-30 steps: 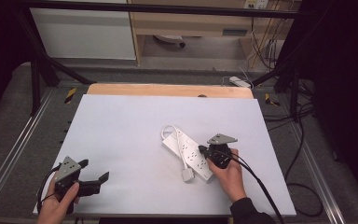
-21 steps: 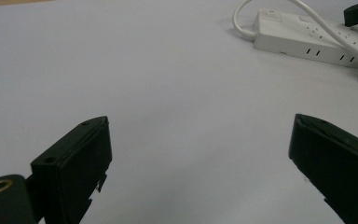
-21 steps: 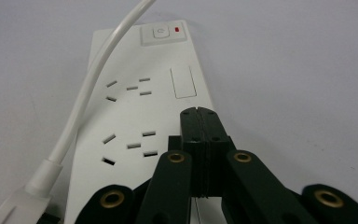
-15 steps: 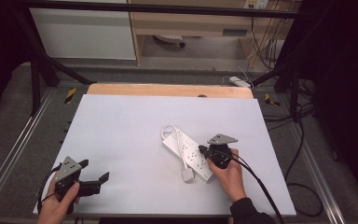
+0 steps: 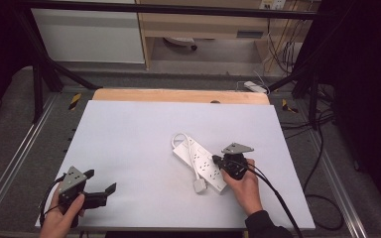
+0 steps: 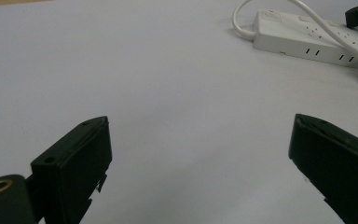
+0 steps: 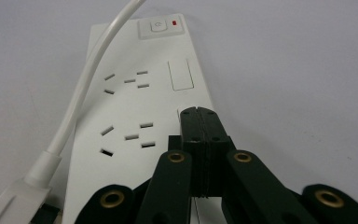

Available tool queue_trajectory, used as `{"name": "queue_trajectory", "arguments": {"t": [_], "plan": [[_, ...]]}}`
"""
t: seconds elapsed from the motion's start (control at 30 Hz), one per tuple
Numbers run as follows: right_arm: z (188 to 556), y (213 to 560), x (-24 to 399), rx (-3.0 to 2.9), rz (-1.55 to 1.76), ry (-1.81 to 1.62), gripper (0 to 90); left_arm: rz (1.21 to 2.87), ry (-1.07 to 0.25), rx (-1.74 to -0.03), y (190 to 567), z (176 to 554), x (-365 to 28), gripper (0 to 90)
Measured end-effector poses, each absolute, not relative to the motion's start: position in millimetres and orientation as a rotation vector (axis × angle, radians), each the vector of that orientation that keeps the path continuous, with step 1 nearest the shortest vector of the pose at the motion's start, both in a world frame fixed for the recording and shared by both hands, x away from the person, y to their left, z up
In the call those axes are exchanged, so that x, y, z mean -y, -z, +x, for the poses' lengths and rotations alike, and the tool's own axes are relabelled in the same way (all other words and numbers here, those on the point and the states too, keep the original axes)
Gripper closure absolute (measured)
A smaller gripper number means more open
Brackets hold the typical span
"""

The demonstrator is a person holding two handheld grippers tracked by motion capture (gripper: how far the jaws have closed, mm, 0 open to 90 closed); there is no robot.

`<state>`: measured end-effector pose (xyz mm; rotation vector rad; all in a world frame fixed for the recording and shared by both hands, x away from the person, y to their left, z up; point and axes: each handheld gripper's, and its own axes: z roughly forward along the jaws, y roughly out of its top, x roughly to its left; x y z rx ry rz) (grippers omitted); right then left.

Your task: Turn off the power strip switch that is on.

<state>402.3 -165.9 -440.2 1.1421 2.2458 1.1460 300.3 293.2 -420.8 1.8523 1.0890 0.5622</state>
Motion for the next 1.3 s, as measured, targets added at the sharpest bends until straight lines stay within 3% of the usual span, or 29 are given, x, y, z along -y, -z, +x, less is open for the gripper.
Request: {"name": "queue_trajectory", "arguments": {"t": [1.3], "plan": [[400.7,435.7,165.9,-2.21,1.127,-1.188,90.0,1.852,-0.558,-1.089,420.7,300.1,-292.9,5.9]]}}
